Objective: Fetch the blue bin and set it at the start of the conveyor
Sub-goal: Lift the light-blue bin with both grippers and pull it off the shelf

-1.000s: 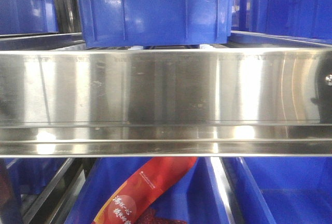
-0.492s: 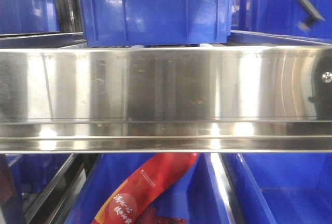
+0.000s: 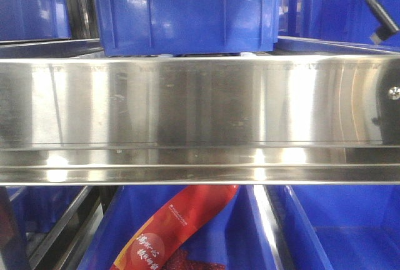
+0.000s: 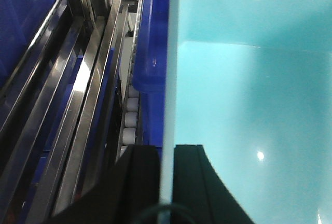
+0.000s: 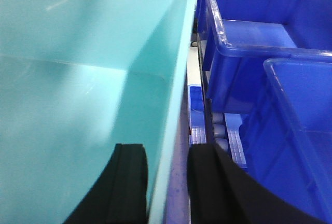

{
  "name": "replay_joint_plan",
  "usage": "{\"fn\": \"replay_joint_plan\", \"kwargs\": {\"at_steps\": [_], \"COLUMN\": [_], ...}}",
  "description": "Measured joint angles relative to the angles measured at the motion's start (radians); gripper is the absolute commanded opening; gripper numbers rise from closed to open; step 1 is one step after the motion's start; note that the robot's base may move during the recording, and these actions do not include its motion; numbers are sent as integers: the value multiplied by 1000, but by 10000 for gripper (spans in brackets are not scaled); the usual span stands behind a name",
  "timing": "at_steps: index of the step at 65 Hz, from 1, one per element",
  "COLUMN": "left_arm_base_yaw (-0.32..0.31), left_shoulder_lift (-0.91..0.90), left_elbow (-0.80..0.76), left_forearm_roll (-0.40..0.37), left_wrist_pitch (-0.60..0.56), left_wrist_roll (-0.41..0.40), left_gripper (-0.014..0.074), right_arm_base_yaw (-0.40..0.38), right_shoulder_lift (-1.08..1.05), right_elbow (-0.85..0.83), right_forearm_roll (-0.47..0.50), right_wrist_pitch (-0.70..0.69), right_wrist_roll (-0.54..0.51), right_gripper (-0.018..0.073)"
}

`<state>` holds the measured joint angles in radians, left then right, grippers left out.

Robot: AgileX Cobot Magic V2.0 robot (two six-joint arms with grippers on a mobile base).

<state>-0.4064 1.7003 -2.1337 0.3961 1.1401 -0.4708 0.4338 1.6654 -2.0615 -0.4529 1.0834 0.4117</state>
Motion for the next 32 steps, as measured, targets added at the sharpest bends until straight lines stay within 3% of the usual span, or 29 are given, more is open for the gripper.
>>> {"fn": "replay_joint_plan", "kwargs": {"at_steps": [32], "left_arm_base_yaw": [0], "left_shoulder_lift": [0], "left_elbow": [0], "left_forearm_roll": [4], "left_wrist_pitch": [3], "left_wrist_roll": [0], "left_gripper": [-111], "right_arm_base_yaw": [0], "right_shoulder_lift": [0], "right_elbow": [0], "right_forearm_roll": [-2], "right_wrist_pitch": [-6], "right_wrist_roll": [0], "right_gripper": [-160]}}
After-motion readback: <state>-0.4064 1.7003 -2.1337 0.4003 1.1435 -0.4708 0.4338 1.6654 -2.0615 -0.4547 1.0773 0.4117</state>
